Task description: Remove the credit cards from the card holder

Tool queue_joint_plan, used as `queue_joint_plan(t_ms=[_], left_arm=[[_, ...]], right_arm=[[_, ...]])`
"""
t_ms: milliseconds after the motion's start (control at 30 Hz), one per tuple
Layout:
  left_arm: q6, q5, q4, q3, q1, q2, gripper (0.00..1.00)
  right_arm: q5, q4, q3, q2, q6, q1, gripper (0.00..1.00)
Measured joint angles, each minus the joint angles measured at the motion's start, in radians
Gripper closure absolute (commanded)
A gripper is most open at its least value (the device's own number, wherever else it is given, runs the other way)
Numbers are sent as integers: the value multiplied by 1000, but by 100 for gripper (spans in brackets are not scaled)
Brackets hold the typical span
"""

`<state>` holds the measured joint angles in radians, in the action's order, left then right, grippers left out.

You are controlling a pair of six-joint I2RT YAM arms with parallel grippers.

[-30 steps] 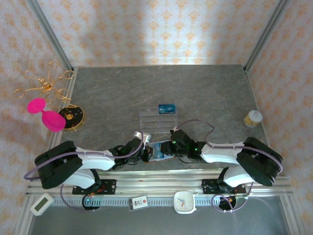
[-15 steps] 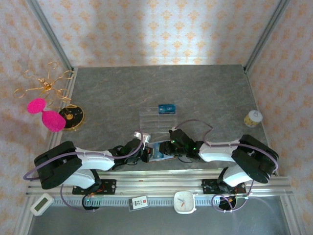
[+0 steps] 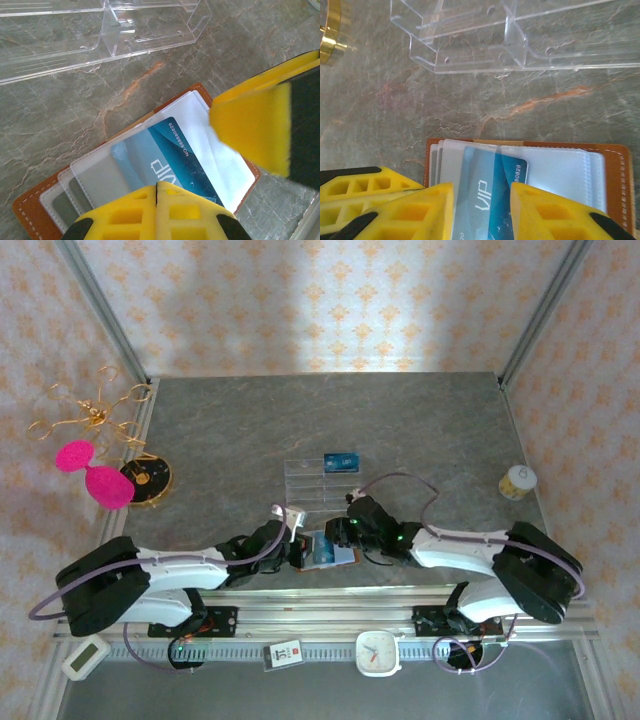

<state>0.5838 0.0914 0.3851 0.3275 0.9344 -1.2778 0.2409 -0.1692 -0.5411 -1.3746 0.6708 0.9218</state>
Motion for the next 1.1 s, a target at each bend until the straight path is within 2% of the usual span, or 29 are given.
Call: queue_joint_plan(t_ms=[200, 533, 767, 1100], left_arm=[[-11, 5, 2, 30, 0, -58, 100], [-18, 16, 15, 38, -45, -124, 100], [-18, 38, 45, 38, -53, -154, 100], [-18, 51, 71, 32, -61, -165, 100]], right_arm=[[6, -3, -18, -89, -11, 0, 69], [-14, -11, -19, -123, -11, 0, 69], [31, -68, -20, -151, -11, -1, 74], [31, -79, -16, -138, 21, -6, 96]])
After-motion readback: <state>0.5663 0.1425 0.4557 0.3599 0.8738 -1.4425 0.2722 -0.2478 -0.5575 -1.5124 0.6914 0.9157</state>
